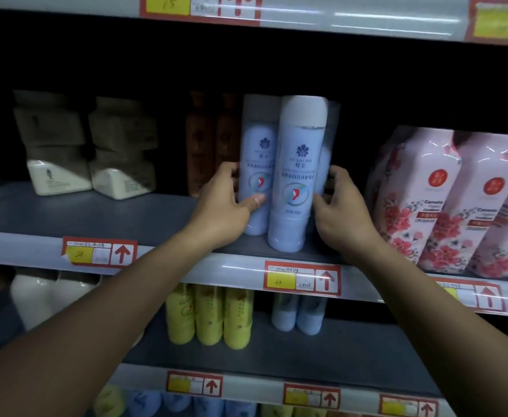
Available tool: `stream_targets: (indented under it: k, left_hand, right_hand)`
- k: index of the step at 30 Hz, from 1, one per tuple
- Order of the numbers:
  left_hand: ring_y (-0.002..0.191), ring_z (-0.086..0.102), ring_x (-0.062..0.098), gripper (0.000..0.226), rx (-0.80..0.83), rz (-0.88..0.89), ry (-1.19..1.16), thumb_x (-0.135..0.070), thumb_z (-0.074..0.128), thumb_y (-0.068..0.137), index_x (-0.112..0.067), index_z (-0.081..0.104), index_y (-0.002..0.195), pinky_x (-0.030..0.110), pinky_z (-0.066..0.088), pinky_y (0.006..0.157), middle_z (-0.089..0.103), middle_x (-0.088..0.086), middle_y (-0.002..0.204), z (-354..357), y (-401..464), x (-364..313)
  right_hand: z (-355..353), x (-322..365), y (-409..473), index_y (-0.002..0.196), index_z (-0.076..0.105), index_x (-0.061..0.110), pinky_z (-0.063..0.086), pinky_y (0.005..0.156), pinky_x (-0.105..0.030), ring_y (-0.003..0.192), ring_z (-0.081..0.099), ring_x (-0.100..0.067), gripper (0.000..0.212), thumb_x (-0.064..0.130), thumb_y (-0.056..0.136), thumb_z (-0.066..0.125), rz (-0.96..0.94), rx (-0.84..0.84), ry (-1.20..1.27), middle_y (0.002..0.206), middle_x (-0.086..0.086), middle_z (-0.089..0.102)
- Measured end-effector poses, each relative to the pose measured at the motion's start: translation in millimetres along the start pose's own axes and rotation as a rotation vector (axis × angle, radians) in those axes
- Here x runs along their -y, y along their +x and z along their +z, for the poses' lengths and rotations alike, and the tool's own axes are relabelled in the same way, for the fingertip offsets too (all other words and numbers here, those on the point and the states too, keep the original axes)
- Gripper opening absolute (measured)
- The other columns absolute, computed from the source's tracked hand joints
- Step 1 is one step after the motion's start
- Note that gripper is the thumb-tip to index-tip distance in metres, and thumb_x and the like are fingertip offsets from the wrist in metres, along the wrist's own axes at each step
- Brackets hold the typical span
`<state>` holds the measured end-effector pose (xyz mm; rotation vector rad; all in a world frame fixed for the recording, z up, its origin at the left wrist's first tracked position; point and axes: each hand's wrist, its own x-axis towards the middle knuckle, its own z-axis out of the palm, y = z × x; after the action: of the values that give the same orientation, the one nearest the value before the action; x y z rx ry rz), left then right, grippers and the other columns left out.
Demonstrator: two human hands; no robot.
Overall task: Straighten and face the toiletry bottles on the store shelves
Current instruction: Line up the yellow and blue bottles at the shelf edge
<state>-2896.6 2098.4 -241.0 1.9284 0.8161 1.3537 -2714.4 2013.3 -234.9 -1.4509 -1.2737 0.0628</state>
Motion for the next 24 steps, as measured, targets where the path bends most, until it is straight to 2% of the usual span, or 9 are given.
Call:
stream_targets:
  k: [3, 6, 11, 16, 20, 24]
  left_hand:
    - [0.101, 0.071, 0.008, 0.045, -0.052, -0.016, 0.034, -0.018, 0.080, 0.088, -0.025, 0.053, 0.124, 0.043, 0.059, 0.095, 0.069, -0.015, 0.109, -7.2, -7.8, -0.4]
    - [0.104, 0.070, 0.012, 0.049, -0.114, -0.013, 0.064, -0.018, 0.080, 0.088, -0.024, 0.051, 0.127, 0.043, 0.058, 0.095, 0.069, -0.008, 0.115, -13.8, -18.2, -3.2]
    - [0.101, 0.062, -0.009, 0.054, -0.183, 0.030, 0.060, -0.018, 0.079, 0.090, -0.024, 0.048, 0.135, 0.018, 0.052, 0.087, 0.066, -0.006, 0.125, -20.3, -41.6, -7.8]
    - [0.123, 0.060, 0.010, 0.063, -0.238, 0.079, 0.037, -0.017, 0.078, 0.090, -0.031, 0.044, 0.140, 0.043, 0.055, 0.103, 0.059, -0.006, 0.136, -22.4, -60.2, -5.8]
    - [0.127, 0.055, 0.006, 0.066, -0.256, 0.130, 0.054, -0.013, 0.078, 0.090, -0.028, 0.043, 0.144, 0.041, 0.053, 0.107, 0.053, -0.011, 0.139, -24.6, -74.9, -13.5]
    - [0.129, 0.056, 0.011, 0.069, -0.267, 0.192, 0.068, -0.014, 0.079, 0.088, -0.031, 0.043, 0.145, 0.040, 0.053, 0.106, 0.052, -0.012, 0.140, -29.5, -87.8, -24.1]
  right_hand:
    - [-2.7, 8.1, -9.1, 0.135, 0.049, 0.019, 0.052, 0.089, -0.034, 0.104, 0.068, -0.023, 0.040, 0.013, 0.097, 0.061, -0.012, -0.028, -0.080, 0.119, -0.004, 0.071]
    - [-4.0, 11.9, -18.4, 0.137, 0.049, 0.017, 0.043, 0.084, -0.028, 0.108, 0.066, -0.026, 0.043, 0.015, 0.096, 0.062, -0.017, -0.075, -0.113, 0.122, -0.005, 0.070]
    - [-5.9, 14.1, -35.8, 0.129, 0.048, 0.033, 0.049, 0.096, -0.034, 0.112, 0.060, -0.015, 0.038, 0.020, 0.097, 0.064, -0.067, -0.209, -0.115, 0.125, 0.007, 0.063]
    - [-9.1, 13.6, -50.4, 0.149, 0.039, 0.024, 0.051, 0.105, -0.045, 0.127, 0.057, -0.020, 0.058, 0.016, 0.098, 0.065, -0.114, -0.321, -0.167, 0.138, 0.001, 0.057]
    - [-16.9, 14.8, -64.4, 0.154, 0.035, 0.016, 0.049, 0.110, -0.044, 0.134, 0.052, -0.020, 0.063, 0.012, 0.098, 0.064, -0.196, -0.335, -0.171, 0.145, -0.002, 0.053]
    - [-26.8, 22.1, -83.0, 0.156, 0.033, 0.010, 0.044, 0.114, -0.034, 0.138, 0.050, -0.022, 0.064, 0.009, 0.099, 0.063, -0.282, -0.367, -0.147, 0.151, -0.007, 0.051]
